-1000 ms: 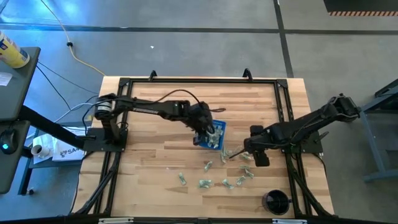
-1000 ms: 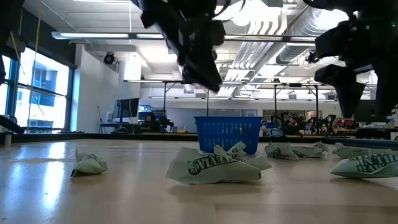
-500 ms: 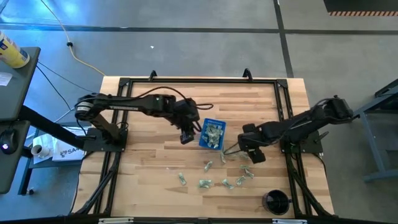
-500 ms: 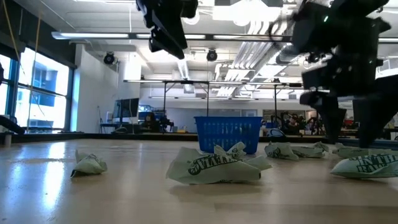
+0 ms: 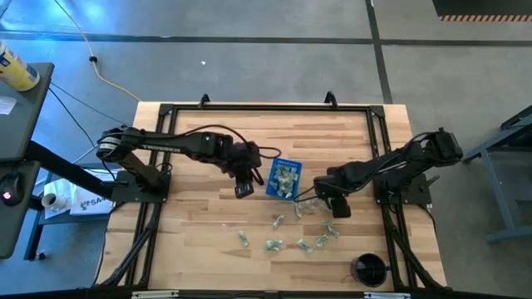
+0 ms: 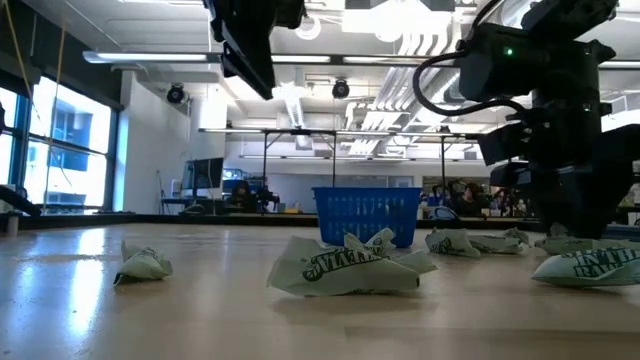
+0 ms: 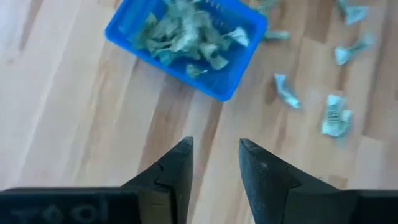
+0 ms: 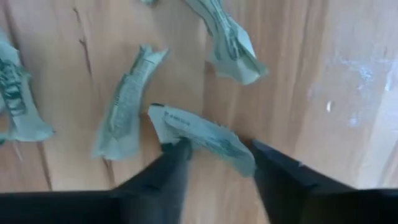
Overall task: Pick and place Stevia / Truvia into bins
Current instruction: Put the stevia packet into the blue basket
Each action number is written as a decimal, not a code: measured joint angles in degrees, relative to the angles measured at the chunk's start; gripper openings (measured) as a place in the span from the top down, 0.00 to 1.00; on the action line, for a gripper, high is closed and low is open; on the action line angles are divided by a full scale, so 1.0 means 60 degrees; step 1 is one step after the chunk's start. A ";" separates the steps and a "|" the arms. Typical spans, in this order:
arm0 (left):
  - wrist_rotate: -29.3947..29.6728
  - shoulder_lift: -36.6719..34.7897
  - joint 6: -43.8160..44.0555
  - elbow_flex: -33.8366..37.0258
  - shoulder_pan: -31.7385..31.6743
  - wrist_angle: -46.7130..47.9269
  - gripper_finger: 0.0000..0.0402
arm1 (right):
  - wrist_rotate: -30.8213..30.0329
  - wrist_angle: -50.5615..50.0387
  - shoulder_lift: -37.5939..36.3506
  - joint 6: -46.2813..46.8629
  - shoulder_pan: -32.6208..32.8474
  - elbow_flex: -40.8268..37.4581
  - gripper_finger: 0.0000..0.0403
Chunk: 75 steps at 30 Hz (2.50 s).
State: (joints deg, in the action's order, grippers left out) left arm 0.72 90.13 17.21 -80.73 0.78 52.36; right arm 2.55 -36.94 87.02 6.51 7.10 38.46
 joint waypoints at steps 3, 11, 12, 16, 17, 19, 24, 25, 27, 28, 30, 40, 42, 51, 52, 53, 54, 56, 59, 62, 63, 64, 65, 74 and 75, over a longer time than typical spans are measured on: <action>0.0601 0.0000 -0.0036 0.0000 -0.0007 0.0586 0.60 | 0.0141 0.0075 0.0023 0.0412 0.0003 0.0086 0.83; 0.0776 -0.0368 0.0111 0.1441 -0.0005 0.0762 0.60 | -0.1109 -0.0582 -0.0585 0.1691 -0.0053 0.1533 0.97; 0.0717 -0.0484 0.0237 0.1800 -0.0007 0.0554 0.60 | -0.1337 -0.0716 -0.0713 0.1698 -0.0077 0.1801 0.98; 0.0407 -0.0790 0.0840 0.3313 -0.0007 -0.0753 0.60 | -0.2069 -0.0668 -0.1009 0.1636 -0.0540 0.2869 0.97; 0.0184 -0.0911 0.0926 0.3659 -0.0007 -0.1234 0.60 | -0.2054 -0.0423 -0.1007 0.1507 -0.0742 0.3079 0.97; -0.0335 -0.1012 0.1103 0.4321 -0.0007 -0.2163 0.60 | -0.1687 0.0238 -0.0851 0.1281 -0.1213 0.3341 0.98; -0.1471 -0.1075 0.1463 0.5133 0.0004 -0.3262 0.60 | 0.0167 0.1135 0.0066 0.1364 -0.2143 0.3879 0.98; -0.1665 -0.1075 0.1454 0.5189 0.0004 -0.3258 0.60 | 0.0412 0.1111 0.0260 0.1445 -0.2207 0.3990 0.95; -0.2161 -0.1075 0.1307 0.5231 -0.0001 -0.3172 0.60 | 0.0647 0.1064 0.0574 0.1639 -0.2208 0.4209 0.88; -0.2440 -0.1075 0.1174 0.5231 0.0000 -0.3243 0.60 | 0.0679 0.0993 0.0699 0.1683 -0.2205 0.4303 0.83; -0.3028 -0.1075 0.0776 0.5227 0.0000 -0.3268 0.59 | 0.0660 0.0898 0.0805 0.1851 -0.2174 0.4440 0.72; -0.3495 -0.1075 -0.2263 0.5227 0.0483 -0.3078 0.60 | -0.0588 -0.0748 -0.0156 0.2301 -0.0930 0.4890 0.31; -0.3447 -0.1071 -0.2864 0.5227 0.0664 -0.3151 0.60 | -0.1135 -0.1190 -0.0372 0.2972 -0.0341 0.4921 0.31; -0.3033 -0.1064 -0.4064 0.5227 0.2095 -0.3974 0.60 | -0.1957 -0.2899 -0.0393 0.6223 0.2278 0.4914 0.31; -0.2800 -0.1064 -0.4033 0.5227 0.2321 -0.4182 0.60 | -0.2073 -0.2912 -0.0393 0.6352 0.2486 0.4914 0.31; -0.2534 -0.1064 -0.4013 0.5227 0.2554 -0.4431 0.60 | -0.2164 -0.2956 -0.0393 0.6408 0.2681 0.4914 0.31; -0.2218 -0.1050 -0.4005 0.5227 0.2799 -0.4798 0.60 | -0.2248 -0.3017 -0.0393 0.6416 0.2856 0.4908 0.31; -0.1673 -0.0872 -0.4007 0.5208 0.3229 -0.5602 0.60 | -0.2325 -0.3078 -0.0393 0.6513 0.3151 0.4821 0.31; -0.1489 -0.0410 -0.4003 0.5185 0.3747 -0.6472 0.60 | -0.2343 -0.3488 -0.0390 0.7152 0.3593 0.4798 0.31; -0.1292 0.0377 -0.4030 0.4986 0.4084 -0.6360 0.60 | -0.2601 -0.3838 -0.0390 0.7851 0.4100 0.4797 0.31; -0.1067 0.0643 -0.4059 0.4934 0.4163 -0.6302 0.60 | -0.2652 -0.3870 -0.0390 0.8010 0.4256 0.4797 0.31; -0.0853 0.0903 -0.4105 0.4854 0.4215 -0.6416 0.60 | -0.2667 -0.3904 -0.0390 0.8145 0.4385 0.4798 0.31; -0.0643 0.1050 -0.4173 0.4791 0.4209 -0.6531 0.60 | -0.2664 -0.3939 -0.0390 0.8264 0.4479 0.4798 0.31; -0.0935 0.1705 -0.4439 0.4645 0.3883 -0.6422 0.60 | -0.2992 -0.4152 -0.0390 0.9202 0.4943 0.4798 0.31; -0.1082 0.1707 -0.4451 0.4670 0.3880 -0.6331 0.60 | -0.3013 -0.4188 -0.0390 0.9204 0.4963 0.4798 0.31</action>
State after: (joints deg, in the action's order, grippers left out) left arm -5.77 100.37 -9.50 -52.71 24.05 14.37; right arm -15.53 -62.07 84.68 61.73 36.88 67.24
